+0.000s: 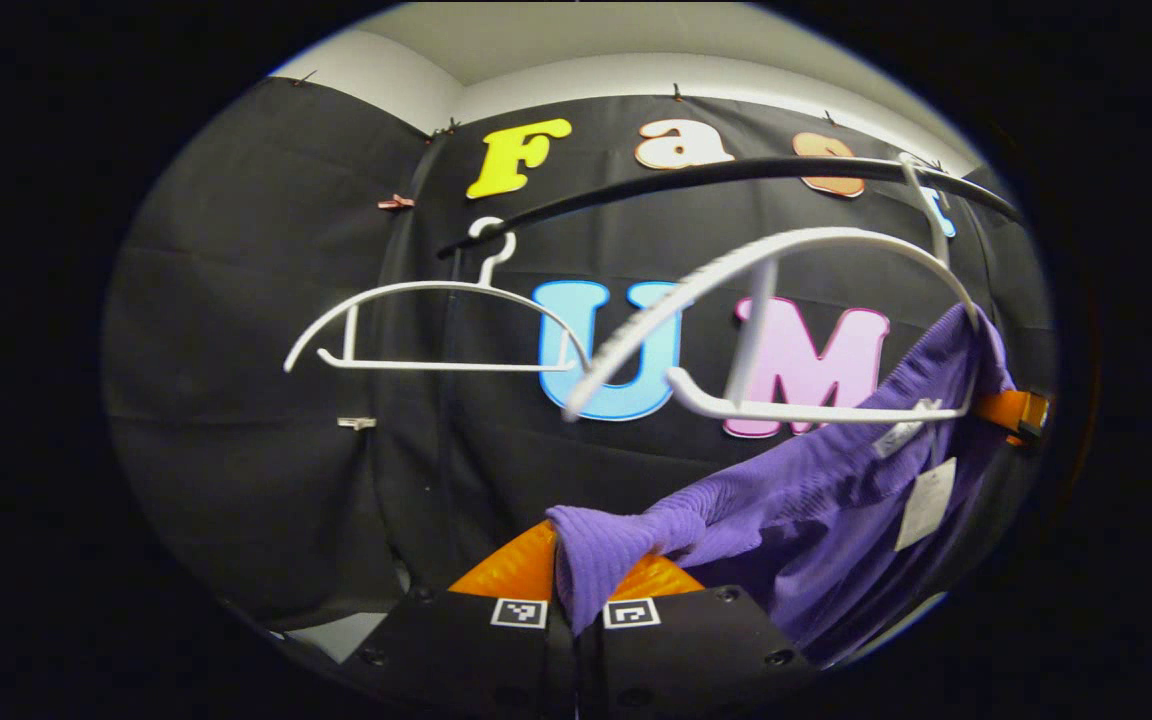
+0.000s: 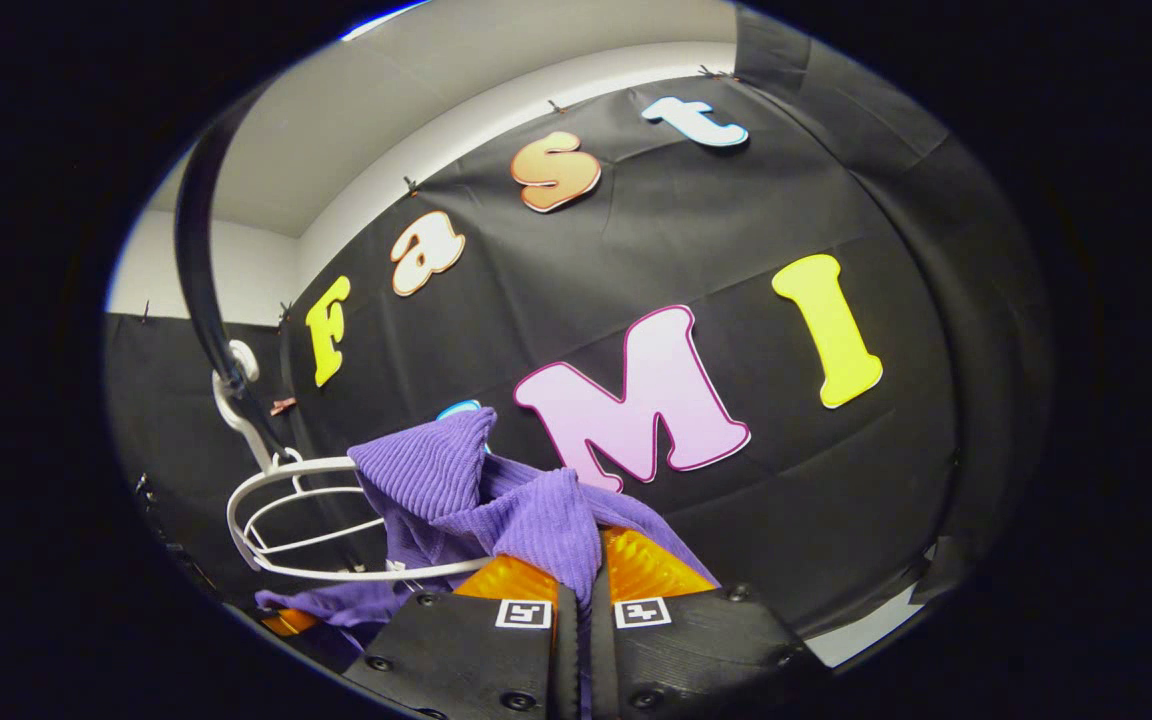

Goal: Grasp the clothes on the hanger with both hands and then place them into the laundry hamper below.

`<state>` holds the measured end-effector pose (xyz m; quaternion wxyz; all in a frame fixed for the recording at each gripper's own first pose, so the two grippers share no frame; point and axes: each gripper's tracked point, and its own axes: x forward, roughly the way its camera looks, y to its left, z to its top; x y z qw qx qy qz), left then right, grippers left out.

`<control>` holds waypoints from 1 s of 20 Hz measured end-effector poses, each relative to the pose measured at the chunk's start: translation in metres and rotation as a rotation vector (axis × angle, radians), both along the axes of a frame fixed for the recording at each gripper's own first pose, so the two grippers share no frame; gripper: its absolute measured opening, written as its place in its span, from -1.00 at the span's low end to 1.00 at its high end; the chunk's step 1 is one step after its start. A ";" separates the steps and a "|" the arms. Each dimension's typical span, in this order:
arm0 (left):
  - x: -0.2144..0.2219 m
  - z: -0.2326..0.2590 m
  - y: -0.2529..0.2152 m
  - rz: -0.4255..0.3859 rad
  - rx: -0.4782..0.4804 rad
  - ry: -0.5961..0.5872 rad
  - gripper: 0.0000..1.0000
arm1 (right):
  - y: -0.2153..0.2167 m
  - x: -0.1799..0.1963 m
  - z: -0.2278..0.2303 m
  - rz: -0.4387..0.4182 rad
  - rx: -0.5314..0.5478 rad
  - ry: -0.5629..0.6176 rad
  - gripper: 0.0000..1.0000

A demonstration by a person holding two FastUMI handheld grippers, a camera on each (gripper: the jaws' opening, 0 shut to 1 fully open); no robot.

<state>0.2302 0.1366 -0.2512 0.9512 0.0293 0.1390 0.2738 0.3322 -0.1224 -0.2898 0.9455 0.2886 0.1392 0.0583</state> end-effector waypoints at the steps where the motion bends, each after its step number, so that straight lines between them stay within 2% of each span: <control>1: 0.007 0.000 -0.010 -0.027 -0.001 -0.002 -0.88 | 0.002 0.001 -0.002 -0.005 0.012 0.003 -0.83; 4: 0.025 0.000 -0.037 -0.107 -0.012 -0.007 -0.85 | -0.001 0.005 -0.005 0.000 0.014 -0.006 -0.83; 8: 0.040 0.005 -0.058 -0.169 -0.016 -0.027 -0.85 | -0.023 0.016 0.013 -0.040 0.141 -0.042 -0.84; 10: 0.050 0.003 -0.063 -0.186 -0.027 -0.026 -0.85 | -0.047 0.022 -0.004 -0.092 0.154 -0.016 -0.84; 13: 0.060 -0.006 -0.073 -0.213 -0.036 -0.012 -0.85 | -0.058 0.027 -0.036 -0.129 0.180 0.072 -0.84; 16: 0.060 -0.020 -0.083 -0.244 -0.019 0.024 -0.85 | -0.043 0.010 -0.069 -0.082 0.136 0.147 -0.83; 20: 0.050 -0.047 -0.085 -0.257 -0.047 0.083 -0.85 | -0.018 -0.018 -0.097 -0.021 0.124 0.246 -0.83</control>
